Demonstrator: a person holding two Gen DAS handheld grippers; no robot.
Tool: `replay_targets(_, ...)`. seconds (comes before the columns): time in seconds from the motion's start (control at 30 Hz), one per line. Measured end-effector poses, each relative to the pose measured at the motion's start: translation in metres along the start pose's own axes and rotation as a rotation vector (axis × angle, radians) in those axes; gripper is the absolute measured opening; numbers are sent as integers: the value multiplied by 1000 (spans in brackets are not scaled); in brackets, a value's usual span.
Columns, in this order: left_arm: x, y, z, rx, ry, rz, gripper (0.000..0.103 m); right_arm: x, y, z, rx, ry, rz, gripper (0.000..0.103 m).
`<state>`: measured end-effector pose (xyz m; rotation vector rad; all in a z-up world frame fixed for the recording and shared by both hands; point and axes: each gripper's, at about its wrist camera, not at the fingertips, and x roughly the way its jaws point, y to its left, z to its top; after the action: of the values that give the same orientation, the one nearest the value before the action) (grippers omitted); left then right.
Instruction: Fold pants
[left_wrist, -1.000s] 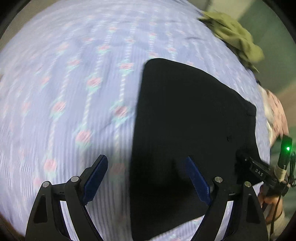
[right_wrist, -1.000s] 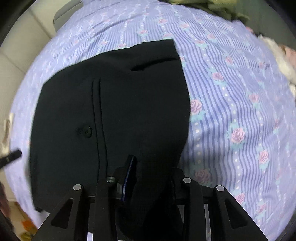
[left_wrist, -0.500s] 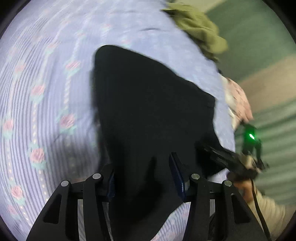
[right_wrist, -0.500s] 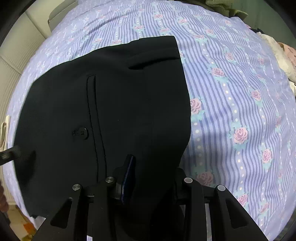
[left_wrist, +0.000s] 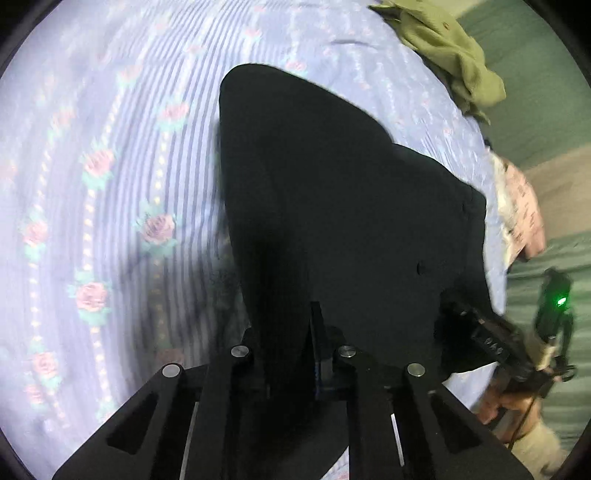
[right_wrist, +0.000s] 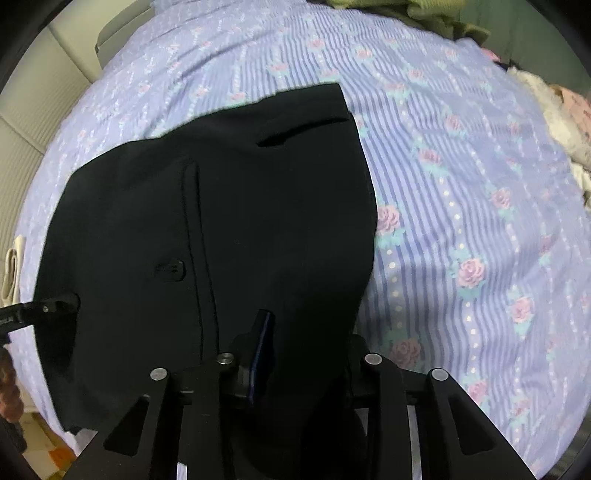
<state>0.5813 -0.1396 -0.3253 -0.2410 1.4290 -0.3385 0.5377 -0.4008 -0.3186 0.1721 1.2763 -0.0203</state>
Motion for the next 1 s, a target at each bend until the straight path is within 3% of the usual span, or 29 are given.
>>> replay_targets(0.23, -30, -41, -10, 127, -70, 189, 15, -36, 12, 3, -76, -44, -21, 25)
replay_targets(0.37, -45, -55, -21, 160, -93, 241, 15, -55, 19, 0, -99, -58, -8, 23)
replay_targets(0.53, -85, -60, -41, 139, -145, 239, 15, -94, 32, -7, -142, -98, 2, 22)
replay_targets(0.73, -147, -57, -65, 136, -240, 185, 15, -145, 65, -31, -145, -164, -1, 22)
replay_targets(1.0, -233, -7, -86, 228, -336, 155, 15, -195, 142, -74, -138, -282, -46, 22)
